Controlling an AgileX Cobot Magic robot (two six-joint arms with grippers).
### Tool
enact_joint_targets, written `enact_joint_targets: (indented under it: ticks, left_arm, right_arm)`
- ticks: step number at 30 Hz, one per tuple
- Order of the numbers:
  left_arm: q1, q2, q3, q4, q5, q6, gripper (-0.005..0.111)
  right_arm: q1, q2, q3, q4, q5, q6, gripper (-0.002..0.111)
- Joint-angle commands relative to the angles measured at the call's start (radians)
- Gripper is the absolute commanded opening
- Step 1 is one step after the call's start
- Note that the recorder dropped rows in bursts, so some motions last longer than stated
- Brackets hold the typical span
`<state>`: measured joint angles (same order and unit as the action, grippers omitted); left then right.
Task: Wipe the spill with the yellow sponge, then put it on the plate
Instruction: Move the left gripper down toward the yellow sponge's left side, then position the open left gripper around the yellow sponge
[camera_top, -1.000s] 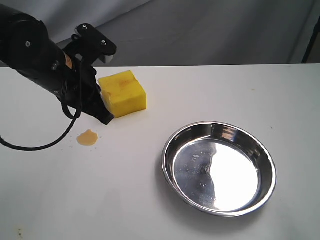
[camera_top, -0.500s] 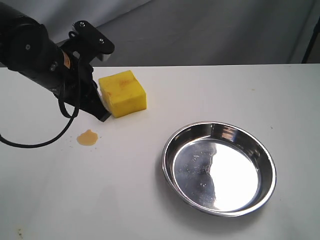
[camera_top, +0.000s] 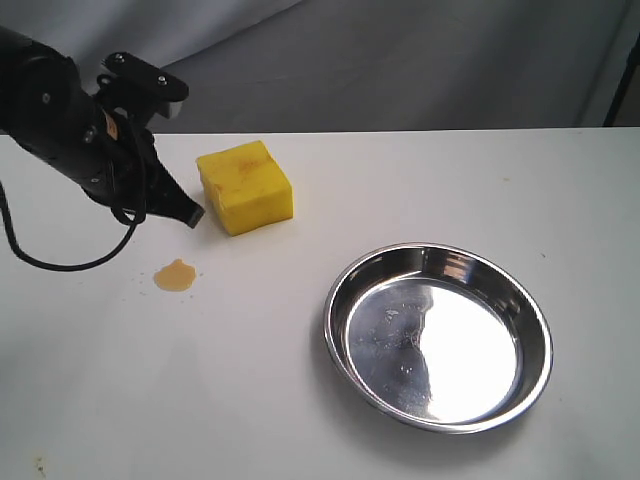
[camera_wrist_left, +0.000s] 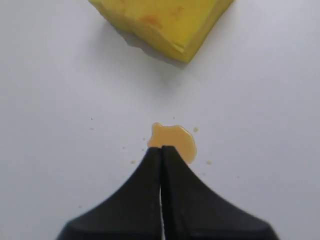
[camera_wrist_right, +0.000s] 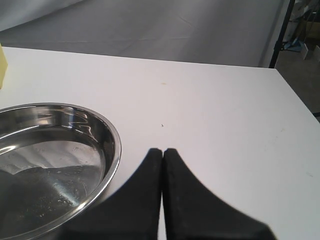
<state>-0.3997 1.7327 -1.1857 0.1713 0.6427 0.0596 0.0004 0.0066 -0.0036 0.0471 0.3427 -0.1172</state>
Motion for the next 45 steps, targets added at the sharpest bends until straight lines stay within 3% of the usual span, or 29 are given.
enact_joint_targets:
  ticks: [1, 8, 17, 28, 32, 39, 41, 45]
  left_arm:
    - [0.002, 0.057, -0.007, -0.051, -0.037, -0.004, 0.0]
    - [0.002, 0.108, -0.007, -0.079, -0.047, -0.002, 0.0]
    - [0.002, 0.11, -0.007, -0.079, -0.173, -0.002, 0.0]
    - [0.002, 0.122, -0.007, -0.086, -0.454, -0.006, 0.006]
    - [0.002, 0.146, -0.007, -0.086, -0.537, -0.006, 0.022]
    - [0.0, 0.227, -0.007, -0.086, -0.671, -0.008, 0.093]
    - [0.0, 0.247, -0.007, -0.087, -0.709, -0.06, 0.099]
    - [0.0, 0.285, -0.007, -0.087, -0.759, -0.148, 0.099]
  right_arm:
    - [0.001, -0.007, 0.004, 0.004, -0.001, -0.003, 0.0]
    - [0.001, -0.007, 0.004, 0.004, -0.001, -0.003, 0.0]
    - [0.001, -0.007, 0.004, 0.004, -0.001, -0.003, 0.0]
    - [0.001, -0.007, 0.004, 0.004, -0.001, -0.003, 0.0]
    - [0.001, -0.007, 0.004, 0.004, -0.001, -0.003, 0.0]
    - [0.001, -0.007, 0.004, 0.004, -0.001, -0.003, 0.0]
    - [0.001, -0.007, 0.004, 0.004, -0.001, -0.003, 0.0]
    - [0.001, -0.007, 0.004, 0.004, -0.001, -0.003, 0.0]
